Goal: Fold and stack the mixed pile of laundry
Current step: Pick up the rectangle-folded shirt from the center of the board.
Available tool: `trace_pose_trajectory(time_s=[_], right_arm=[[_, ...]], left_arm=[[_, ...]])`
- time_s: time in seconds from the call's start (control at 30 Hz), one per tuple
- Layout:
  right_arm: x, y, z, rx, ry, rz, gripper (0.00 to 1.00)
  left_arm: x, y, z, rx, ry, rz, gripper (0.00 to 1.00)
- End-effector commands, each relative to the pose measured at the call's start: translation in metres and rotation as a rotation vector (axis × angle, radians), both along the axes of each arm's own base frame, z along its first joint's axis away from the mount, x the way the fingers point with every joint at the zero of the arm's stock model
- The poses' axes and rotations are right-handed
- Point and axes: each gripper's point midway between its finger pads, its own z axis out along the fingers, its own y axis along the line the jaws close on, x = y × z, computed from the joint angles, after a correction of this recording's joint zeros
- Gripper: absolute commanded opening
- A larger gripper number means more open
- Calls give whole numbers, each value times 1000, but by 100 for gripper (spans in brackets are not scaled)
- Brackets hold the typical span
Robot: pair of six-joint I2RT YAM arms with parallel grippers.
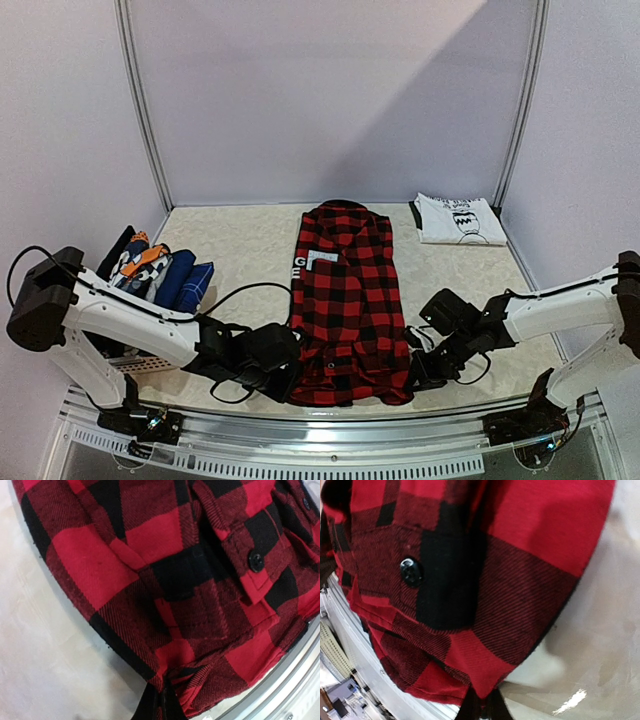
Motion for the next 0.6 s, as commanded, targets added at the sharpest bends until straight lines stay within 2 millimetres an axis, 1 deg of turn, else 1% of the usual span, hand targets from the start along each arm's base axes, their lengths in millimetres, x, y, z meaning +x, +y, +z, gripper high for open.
trace_pose_trajectory(time_s=[0.0, 0.07, 0.23, 0.4, 0.57], right_arm=[[-3, -11, -11, -58, -9, 1, 0], [-2, -11, -9, -58, -14, 1, 0], [3, -13, 4, -70, -49, 13, 0], [6, -12, 19, -62, -84, 33, 0], [14, -7, 40, -38, -136, 40, 0]], left_arm=[[-6, -8, -5, -3, 13, -25, 0], [-7, -9, -3, -12, 12, -28, 0], [-9, -10, 4, -15, 9, -41, 0], [-8, -8, 21, -21, -13, -51, 0], [-4, -9, 39, -36, -44, -60, 0]])
